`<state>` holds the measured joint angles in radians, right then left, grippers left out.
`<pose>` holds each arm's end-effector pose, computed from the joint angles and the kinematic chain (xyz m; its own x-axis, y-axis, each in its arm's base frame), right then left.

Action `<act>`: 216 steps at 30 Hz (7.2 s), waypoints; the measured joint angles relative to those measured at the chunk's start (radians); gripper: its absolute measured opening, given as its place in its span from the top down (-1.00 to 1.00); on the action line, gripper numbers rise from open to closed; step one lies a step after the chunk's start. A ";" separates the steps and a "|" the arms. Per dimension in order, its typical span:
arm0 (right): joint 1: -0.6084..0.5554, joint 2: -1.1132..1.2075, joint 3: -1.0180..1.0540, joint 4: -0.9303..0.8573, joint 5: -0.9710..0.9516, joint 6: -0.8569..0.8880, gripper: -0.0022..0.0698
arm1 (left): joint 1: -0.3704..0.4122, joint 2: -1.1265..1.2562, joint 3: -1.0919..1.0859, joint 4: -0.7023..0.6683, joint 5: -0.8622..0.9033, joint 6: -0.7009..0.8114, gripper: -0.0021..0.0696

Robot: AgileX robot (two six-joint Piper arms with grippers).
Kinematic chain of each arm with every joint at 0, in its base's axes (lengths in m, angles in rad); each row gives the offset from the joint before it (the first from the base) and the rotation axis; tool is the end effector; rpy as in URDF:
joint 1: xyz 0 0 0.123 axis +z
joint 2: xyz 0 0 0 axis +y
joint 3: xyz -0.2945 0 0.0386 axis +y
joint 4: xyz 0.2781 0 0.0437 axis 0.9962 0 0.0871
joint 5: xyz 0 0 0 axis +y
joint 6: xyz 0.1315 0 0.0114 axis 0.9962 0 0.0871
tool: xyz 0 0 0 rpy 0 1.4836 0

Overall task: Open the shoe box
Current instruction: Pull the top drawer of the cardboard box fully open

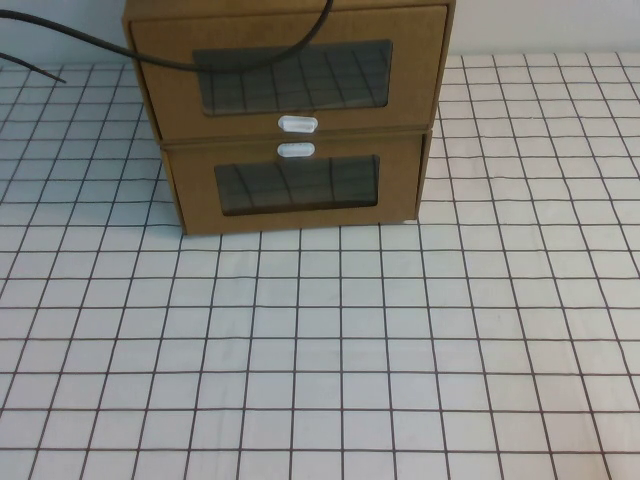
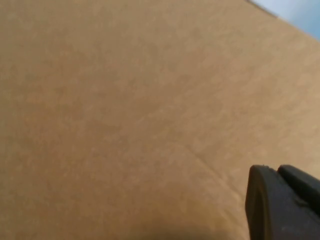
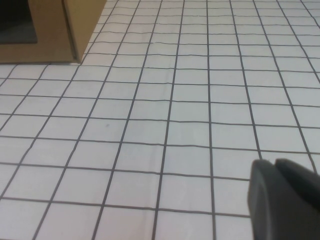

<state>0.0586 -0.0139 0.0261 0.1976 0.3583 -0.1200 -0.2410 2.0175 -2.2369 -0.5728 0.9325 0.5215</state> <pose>0.1095 0.0155 0.1617 -0.2805 0.0488 -0.9586 -0.1065 0.9910 0.0816 0.4968 -0.1813 0.4138 -0.4052 0.2424 -0.8815 0.6474 0.7569 -0.0894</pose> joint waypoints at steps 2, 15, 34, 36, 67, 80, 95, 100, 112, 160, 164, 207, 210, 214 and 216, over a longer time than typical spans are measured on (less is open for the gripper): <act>0.000 0.000 0.000 0.000 0.000 0.000 0.98 | 0.000 0.019 -0.001 0.000 -0.003 0.000 0.95; 0.000 0.000 0.002 0.061 -0.065 0.000 0.98 | 0.000 0.039 -0.005 0.004 -0.015 0.008 0.95; 0.000 0.040 -0.118 0.716 -0.086 0.000 0.98 | 0.000 0.039 -0.007 -0.002 -0.011 0.008 0.95; 0.000 0.112 -0.199 0.677 0.012 0.000 0.98 | 0.000 0.039 -0.007 -0.002 -0.011 0.008 0.95; 0.531 1.437 -1.215 0.047 0.357 -0.060 0.98 | 0.000 0.039 -0.009 -0.008 0.012 0.008 0.95; 0.840 1.642 -1.357 -0.967 0.200 0.390 0.97 | 0.000 0.039 -0.009 -0.010 0.014 0.008 0.95; 0.838 1.798 -1.359 -1.385 0.043 0.533 0.33 | 0.000 0.039 -0.011 -0.012 0.043 0.006 0.95; 0.819 1.860 -1.390 -1.542 0.031 0.652 0.32 | 0.000 0.039 -0.013 -0.013 0.050 0.006 0.95; 0.798 1.925 -1.511 -1.630 0.040 0.674 0.36 | 0.000 0.039 -0.013 -0.015 0.064 0.004 0.95; 0.739 2.045 -1.598 -1.828 0.054 0.699 0.76 | 0.000 0.039 -0.019 -0.027 0.092 0.004 0.95; 0.739 2.048 -1.598 -1.849 0.055 0.718 0.78 | 0.000 0.039 -0.019 -0.027 0.092 0.004 0.95; 1.094 1.695 -1.123 -1.674 0.372 0.825 0.92 | 0.000 0.032 -0.019 -0.027 0.154 -0.044 0.95; 1.129 1.689 -1.121 -1.608 0.407 0.822 0.92 | 0.000 0.032 -0.019 -0.027 0.154 -0.047 0.95; 1.144 1.687 -1.121 -1.574 0.433 0.822 0.92 | 0.000 0.032 -0.019 -0.027 0.154 -0.049 0.95; 1.146 1.682 -1.121 -1.548 0.440 0.820 0.91 | 0.000 0.032 -0.019 -0.027 0.154 -0.049 0.95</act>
<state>1.2048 1.6685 -1.0952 -1.3507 0.7983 0.6998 -0.2410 2.0491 -2.2562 -0.5996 1.0860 0.4728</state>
